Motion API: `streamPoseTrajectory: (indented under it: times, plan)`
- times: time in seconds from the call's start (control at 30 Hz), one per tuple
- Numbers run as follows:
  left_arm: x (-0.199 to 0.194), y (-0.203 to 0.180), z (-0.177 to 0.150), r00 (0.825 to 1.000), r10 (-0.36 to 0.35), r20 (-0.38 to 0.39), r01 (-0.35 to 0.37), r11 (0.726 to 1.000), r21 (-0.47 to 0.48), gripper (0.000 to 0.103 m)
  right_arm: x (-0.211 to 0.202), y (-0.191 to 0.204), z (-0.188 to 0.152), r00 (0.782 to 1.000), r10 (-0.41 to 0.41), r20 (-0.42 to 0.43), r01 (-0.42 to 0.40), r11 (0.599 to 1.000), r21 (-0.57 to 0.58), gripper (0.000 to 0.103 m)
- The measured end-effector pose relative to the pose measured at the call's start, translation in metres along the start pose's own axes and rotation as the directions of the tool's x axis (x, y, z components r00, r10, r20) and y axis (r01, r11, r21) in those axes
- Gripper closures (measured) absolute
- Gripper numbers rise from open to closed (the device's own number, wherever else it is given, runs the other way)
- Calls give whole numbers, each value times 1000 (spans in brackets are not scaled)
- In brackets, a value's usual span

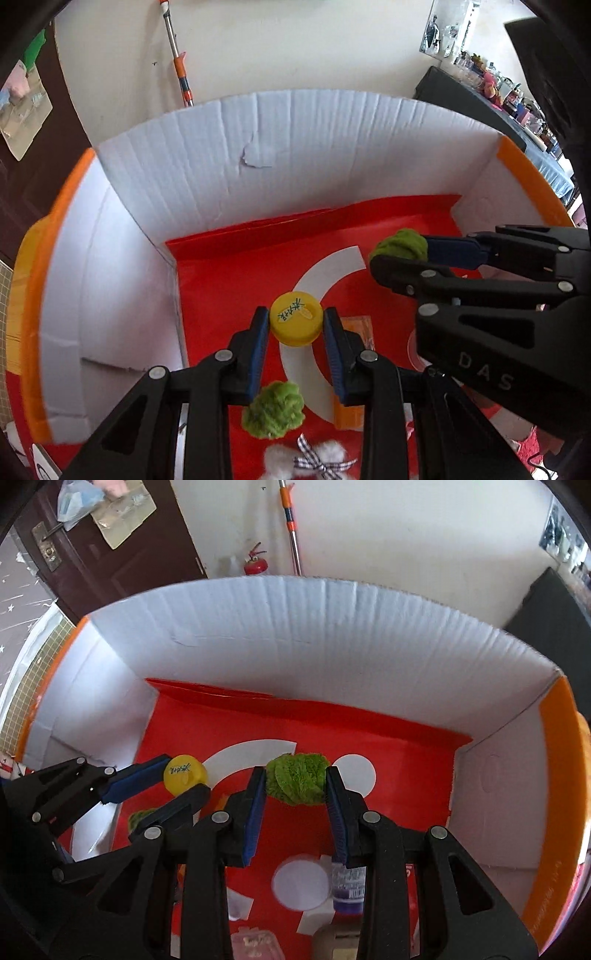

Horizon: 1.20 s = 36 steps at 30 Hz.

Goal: Organize objects
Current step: 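Carry the yellow cap into the box with the left gripper while the right carries the sponge, then open the right gripper on the green sponge while the left releases the yellow cap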

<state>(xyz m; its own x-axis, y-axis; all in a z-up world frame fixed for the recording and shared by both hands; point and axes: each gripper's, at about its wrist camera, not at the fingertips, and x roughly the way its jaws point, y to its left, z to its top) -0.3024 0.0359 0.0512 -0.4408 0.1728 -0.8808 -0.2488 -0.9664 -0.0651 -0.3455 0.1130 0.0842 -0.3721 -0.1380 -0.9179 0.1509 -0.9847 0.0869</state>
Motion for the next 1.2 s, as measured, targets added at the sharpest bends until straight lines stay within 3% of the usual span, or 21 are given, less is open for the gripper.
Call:
streamPoseTrajectory:
  times: [0.17, 1.2]
  plan:
    - [8, -2, 0, 1000, 16, -15, -16, 1000, 3, 72, 8, -5, 5, 999, 29, -27, -28, 999, 21, 73]
    - [5, 7, -8, 1000, 5, -21, -5, 1000, -16, 67, 11, 17, 7, 997, -29, -65, 28, 999, -28, 68]
